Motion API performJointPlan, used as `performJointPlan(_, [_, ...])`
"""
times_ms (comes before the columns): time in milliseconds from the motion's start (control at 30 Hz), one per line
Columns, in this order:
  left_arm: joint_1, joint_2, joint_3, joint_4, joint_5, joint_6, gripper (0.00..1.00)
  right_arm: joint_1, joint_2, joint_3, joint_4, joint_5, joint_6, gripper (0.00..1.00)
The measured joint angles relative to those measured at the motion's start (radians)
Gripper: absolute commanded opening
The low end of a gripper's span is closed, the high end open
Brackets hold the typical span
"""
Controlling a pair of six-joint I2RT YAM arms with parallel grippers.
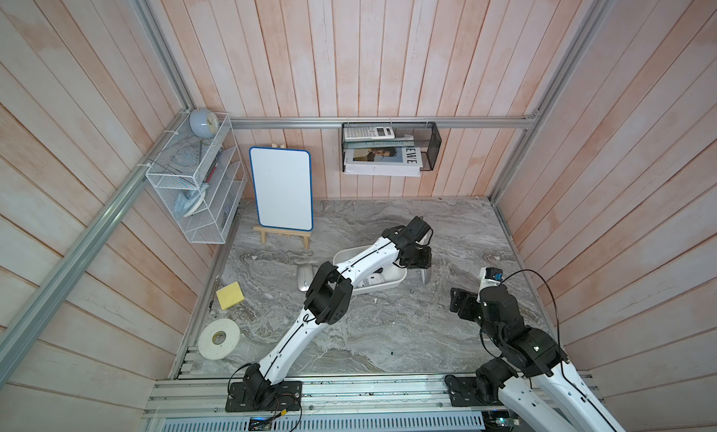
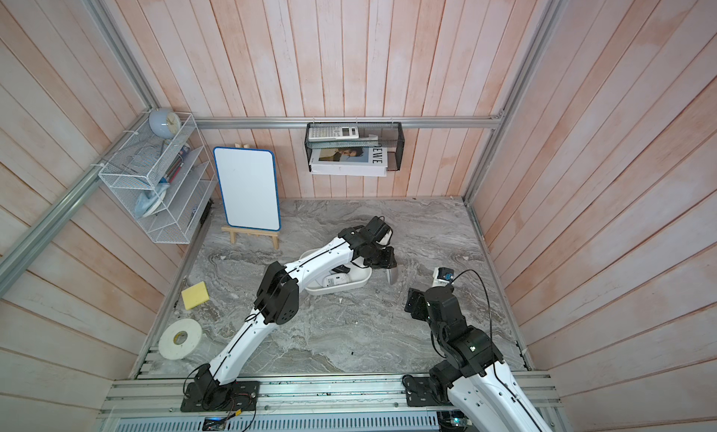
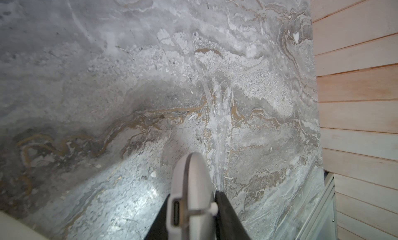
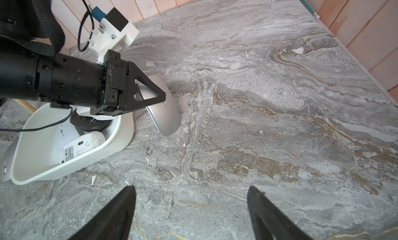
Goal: Take out the mouse from the storage box
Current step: Adjust the storage box at the center of the board.
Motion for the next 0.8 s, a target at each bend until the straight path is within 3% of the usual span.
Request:
performJointPlan(633, [0.056,-0.229,-0.395,0.142,-0.023,0.004,0.12,0.0,0.013,-0.005,0.022,-0.004,0.007,0.85])
performJointPlan(800, [0.065,-0.243,-0.405,0.125,-0.029,0.013,0.12,0.0,0.028,-0.006,0.03,-0.01,0.008,0.85])
